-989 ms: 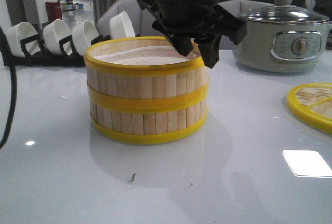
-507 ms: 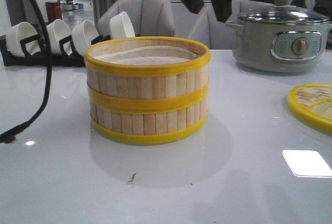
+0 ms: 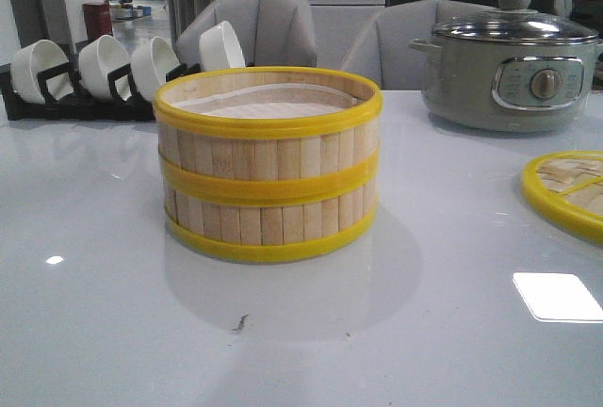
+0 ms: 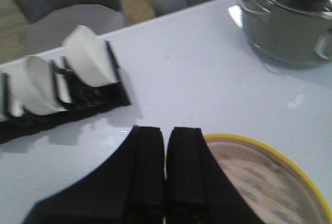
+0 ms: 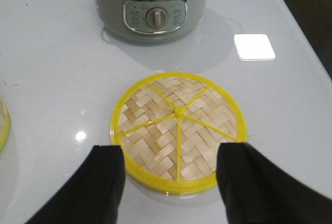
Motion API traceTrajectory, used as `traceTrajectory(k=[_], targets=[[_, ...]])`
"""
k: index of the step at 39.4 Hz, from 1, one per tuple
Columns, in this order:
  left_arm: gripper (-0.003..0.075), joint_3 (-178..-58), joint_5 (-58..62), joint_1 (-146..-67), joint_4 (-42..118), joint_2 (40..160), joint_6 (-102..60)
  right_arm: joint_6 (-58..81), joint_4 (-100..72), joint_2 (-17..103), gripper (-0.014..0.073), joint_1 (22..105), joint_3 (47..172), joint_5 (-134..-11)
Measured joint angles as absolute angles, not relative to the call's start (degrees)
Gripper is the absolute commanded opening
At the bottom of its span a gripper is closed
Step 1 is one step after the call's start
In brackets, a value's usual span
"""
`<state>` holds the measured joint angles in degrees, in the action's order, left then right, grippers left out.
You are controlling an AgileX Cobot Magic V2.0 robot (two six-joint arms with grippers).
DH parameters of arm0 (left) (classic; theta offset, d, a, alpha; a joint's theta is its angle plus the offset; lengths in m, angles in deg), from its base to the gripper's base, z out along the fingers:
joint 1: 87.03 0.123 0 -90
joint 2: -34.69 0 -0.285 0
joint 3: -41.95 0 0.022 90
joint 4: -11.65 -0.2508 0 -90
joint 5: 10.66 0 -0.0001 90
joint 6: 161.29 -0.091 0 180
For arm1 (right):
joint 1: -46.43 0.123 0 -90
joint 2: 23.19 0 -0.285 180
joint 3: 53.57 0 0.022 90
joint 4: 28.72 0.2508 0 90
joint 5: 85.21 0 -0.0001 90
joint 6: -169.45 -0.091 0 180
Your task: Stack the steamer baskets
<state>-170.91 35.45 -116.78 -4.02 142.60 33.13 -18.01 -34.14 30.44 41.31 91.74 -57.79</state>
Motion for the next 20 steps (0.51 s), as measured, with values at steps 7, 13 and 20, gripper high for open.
traceTrajectory(k=[7,13,20], targets=[[0.0086,-167.5,35.4,-104.9,1.5,135.5,33.3,-18.0,-34.1,30.4,0.0498,41.3,91.7,-57.8],[0.0086,-157.6,33.1,-99.7,2.9,127.7,33.4,-18.0,-34.1,30.4,0.0498,41.3,91.7,-57.8],[0.0086,-140.2,27.9,-97.7,3.6,115.5,33.4,-18.0,-34.0,30.4,0.0498,41.3,91.7,-57.8]])
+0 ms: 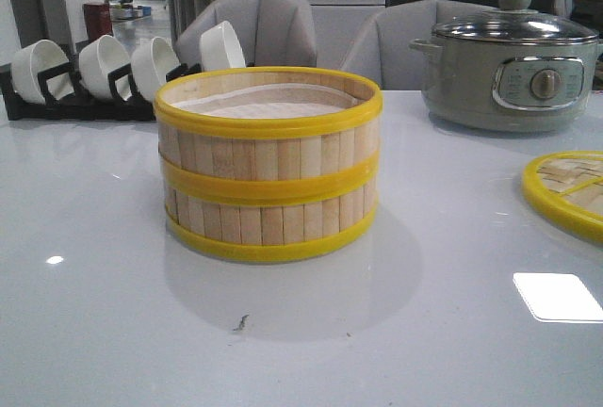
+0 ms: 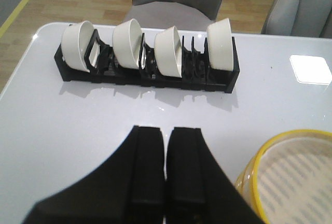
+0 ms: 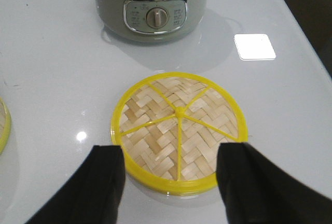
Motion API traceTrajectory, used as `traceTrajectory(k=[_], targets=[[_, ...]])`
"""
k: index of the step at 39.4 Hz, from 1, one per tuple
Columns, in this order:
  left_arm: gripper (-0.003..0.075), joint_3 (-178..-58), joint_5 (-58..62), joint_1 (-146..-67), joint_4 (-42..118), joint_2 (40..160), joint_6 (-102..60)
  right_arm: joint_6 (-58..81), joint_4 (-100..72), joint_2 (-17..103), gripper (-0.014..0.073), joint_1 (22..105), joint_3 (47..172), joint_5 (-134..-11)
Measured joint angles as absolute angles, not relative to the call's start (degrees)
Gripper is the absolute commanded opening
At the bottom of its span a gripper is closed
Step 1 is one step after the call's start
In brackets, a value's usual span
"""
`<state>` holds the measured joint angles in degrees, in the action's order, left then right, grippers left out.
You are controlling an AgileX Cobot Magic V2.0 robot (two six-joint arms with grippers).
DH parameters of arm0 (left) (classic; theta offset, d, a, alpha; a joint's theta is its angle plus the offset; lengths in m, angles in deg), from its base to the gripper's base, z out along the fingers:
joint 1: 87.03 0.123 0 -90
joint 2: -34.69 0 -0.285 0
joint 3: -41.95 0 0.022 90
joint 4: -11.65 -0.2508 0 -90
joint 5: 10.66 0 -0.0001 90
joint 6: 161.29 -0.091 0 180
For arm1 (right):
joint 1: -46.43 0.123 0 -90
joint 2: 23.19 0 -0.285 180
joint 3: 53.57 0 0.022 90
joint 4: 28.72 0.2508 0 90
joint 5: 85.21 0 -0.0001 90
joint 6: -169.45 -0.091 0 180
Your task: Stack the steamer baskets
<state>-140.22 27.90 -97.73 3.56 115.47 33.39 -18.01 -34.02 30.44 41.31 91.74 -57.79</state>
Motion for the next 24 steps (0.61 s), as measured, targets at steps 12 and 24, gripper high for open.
traceTrajectory(k=[12,24], targets=[[0.0086,-111.4,15.6,-97.7,5.2,91.9,33.4,-18.0,-34.0,30.4,0.0498,41.3,91.7,-57.8],[0.0086,-92.6,8.8,-97.7,5.2,78.0,33.4,-18.0,-34.0,30.4,0.0498,41.3,91.7,-57.8]])
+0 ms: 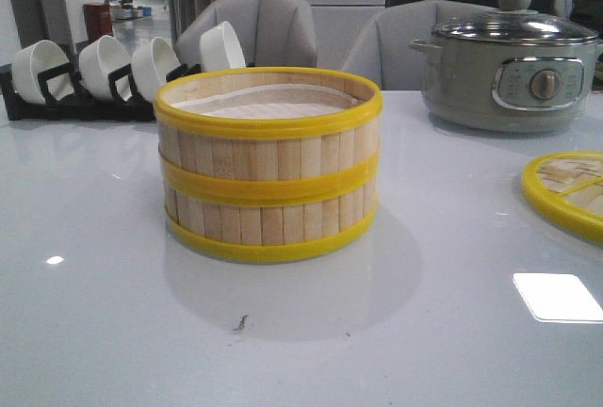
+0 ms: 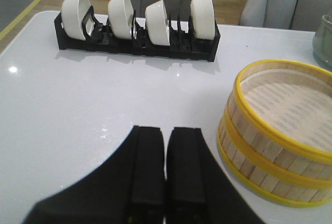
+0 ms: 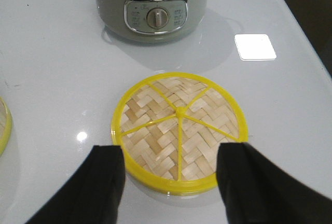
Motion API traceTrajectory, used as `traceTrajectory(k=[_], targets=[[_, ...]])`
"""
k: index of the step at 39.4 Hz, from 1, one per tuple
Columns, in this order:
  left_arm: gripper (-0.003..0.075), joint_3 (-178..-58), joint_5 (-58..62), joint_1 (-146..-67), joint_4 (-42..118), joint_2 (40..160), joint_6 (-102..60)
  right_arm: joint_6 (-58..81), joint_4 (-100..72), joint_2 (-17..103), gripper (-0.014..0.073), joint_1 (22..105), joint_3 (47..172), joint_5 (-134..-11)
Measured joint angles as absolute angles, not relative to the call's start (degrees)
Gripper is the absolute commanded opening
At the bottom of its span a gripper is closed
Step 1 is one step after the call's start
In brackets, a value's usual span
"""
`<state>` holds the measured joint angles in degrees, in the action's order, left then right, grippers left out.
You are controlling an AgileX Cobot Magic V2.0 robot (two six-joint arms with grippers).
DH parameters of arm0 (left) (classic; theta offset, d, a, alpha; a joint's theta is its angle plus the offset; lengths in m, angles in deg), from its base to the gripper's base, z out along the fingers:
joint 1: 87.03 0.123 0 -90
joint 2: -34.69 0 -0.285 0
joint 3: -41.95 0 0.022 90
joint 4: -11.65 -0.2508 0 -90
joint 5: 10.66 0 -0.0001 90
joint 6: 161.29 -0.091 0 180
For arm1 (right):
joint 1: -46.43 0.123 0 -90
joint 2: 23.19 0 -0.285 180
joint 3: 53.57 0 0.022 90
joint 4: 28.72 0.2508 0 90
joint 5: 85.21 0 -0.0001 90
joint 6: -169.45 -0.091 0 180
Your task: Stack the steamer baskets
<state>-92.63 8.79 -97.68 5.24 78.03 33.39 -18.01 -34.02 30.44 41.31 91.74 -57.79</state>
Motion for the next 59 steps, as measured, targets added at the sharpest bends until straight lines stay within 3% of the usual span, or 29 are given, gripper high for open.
traceTrajectory(k=[11,26,37,46,52,59], targets=[[0.0086,-82.8,5.0,-97.7,5.2,75.2,33.4,-18.0,-34.0,30.4,0.0498,41.3,91.7,-57.8],[0.0086,-81.6,4.9,-97.7,4.8,75.2,33.4,-18.0,-34.0,30.4,0.0492,41.3,91.7,-57.4],[0.0086,-81.6,4.9,-97.7,4.1,75.2,33.4,-18.0,-34.0,30.4,0.0278,41.3,91.7,-56.8],[0.0086,-81.6,4.9,-97.7,4.1,75.2,33.4,-18.0,-34.0,30.4,0.0183,41.3,91.7,-54.7],[0.0086,-81.6,4.8,-97.7,4.1,75.2,33.4,-18.0,-34.0,30.4,0.0042,41.3,91.7,-53.8],[0.0086,-81.6,4.8,-97.7,4.1,75.2,33.4,-18.0,-34.0,30.4,0.0057,41.3,91.7,-53.2]])
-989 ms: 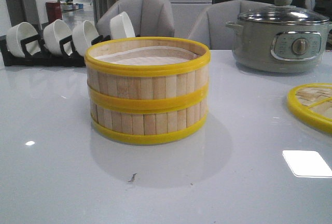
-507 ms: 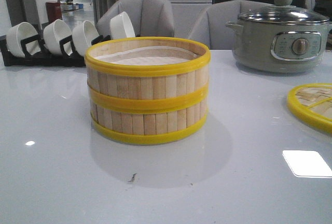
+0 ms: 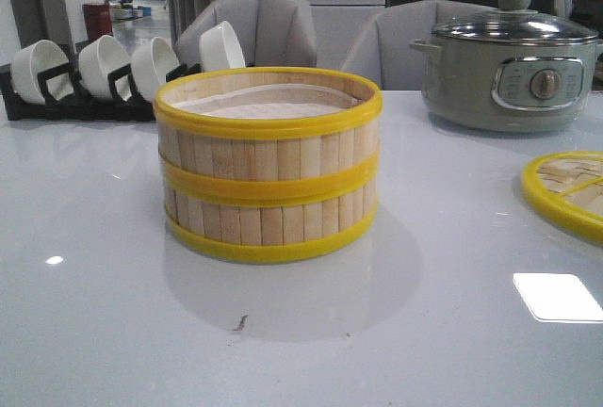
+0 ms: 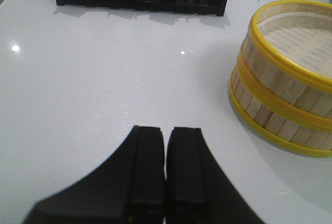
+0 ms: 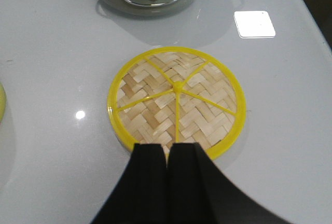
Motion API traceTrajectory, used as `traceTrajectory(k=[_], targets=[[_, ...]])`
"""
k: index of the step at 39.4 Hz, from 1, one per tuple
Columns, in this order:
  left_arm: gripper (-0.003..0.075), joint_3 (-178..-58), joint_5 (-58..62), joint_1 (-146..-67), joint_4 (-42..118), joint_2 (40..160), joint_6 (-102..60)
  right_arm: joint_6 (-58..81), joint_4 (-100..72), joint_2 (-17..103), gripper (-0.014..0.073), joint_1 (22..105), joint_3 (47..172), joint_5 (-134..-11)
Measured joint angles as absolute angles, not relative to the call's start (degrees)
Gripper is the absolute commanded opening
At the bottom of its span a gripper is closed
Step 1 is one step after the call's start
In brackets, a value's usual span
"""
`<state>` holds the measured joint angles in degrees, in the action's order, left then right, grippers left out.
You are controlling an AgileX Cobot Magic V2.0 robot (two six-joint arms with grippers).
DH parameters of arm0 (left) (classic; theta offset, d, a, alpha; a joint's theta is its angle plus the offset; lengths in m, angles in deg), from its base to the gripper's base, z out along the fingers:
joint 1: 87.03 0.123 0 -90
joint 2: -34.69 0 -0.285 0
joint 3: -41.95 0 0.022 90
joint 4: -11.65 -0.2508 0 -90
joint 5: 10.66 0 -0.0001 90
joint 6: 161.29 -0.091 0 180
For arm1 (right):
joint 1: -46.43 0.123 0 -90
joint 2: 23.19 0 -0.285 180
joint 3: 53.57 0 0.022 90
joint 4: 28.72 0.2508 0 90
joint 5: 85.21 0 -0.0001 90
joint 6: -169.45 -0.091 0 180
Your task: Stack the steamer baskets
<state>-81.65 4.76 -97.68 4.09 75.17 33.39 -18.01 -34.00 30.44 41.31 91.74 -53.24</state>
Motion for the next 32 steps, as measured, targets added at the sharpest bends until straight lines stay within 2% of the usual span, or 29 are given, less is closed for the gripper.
traceTrajectory(k=[12,14,20,22,32], targets=[[0.0086,-81.6,4.8,-97.7,4.1,75.2,33.4,-18.0,-32.0,30.4,0.0073,41.3,91.7,-50.3],[0.0086,-81.6,4.8,-97.7,4.1,75.2,33.4,-18.0,-31.7,30.4,0.0122,41.3,91.7,-50.1],[0.0086,-81.6,4.8,-97.7,4.1,75.2,33.4,-18.0,-31.5,30.4,0.0365,41.3,91.7,-49.6],[0.0086,-81.6,4.8,-97.7,4.1,75.2,33.4,-18.0,-31.5,30.4,0.0399,41.3,91.7,-49.6],[0.0086,-81.6,4.8,-97.7,4.1,75.2,33.4,-18.0,-30.5,31.5,0.0393,41.3,91.7,-49.6]])
